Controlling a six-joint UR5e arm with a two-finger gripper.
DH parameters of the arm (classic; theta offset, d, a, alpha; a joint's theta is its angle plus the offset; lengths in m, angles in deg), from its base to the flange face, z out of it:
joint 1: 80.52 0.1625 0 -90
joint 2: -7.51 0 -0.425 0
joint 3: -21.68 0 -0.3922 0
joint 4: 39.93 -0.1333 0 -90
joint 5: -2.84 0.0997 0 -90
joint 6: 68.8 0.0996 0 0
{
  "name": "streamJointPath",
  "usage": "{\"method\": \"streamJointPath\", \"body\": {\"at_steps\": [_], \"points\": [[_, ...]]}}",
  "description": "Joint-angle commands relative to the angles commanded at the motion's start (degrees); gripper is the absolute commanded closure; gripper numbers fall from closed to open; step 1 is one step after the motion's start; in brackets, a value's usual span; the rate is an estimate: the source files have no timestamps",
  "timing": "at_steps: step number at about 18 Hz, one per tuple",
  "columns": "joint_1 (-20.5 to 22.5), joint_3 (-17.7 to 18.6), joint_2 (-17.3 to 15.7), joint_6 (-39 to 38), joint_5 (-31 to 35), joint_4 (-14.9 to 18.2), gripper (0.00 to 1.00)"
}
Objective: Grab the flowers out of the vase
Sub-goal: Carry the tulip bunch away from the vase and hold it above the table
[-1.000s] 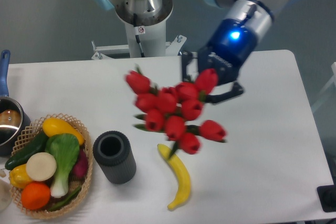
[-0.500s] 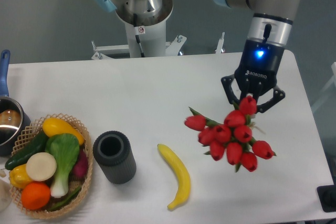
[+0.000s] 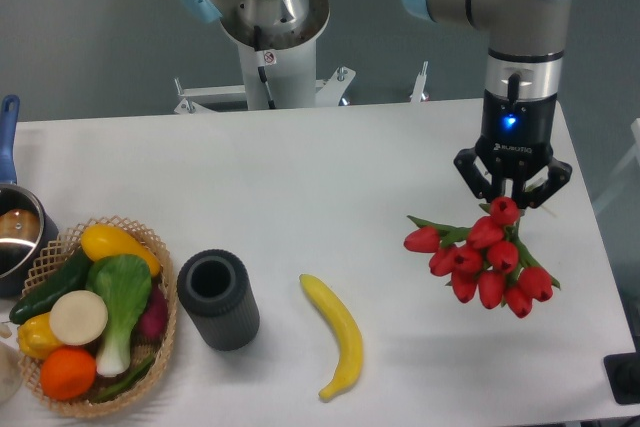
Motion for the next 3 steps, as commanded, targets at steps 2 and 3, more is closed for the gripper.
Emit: {"method": "streamJointPath", "body": {"at_steps": [2,3], "points": [[-0.1,0.1,0.4,2.9,6.0,1.1,1.0],[-0.2,0.4,0.7,3.7,7.3,1.2,1.0]]}}
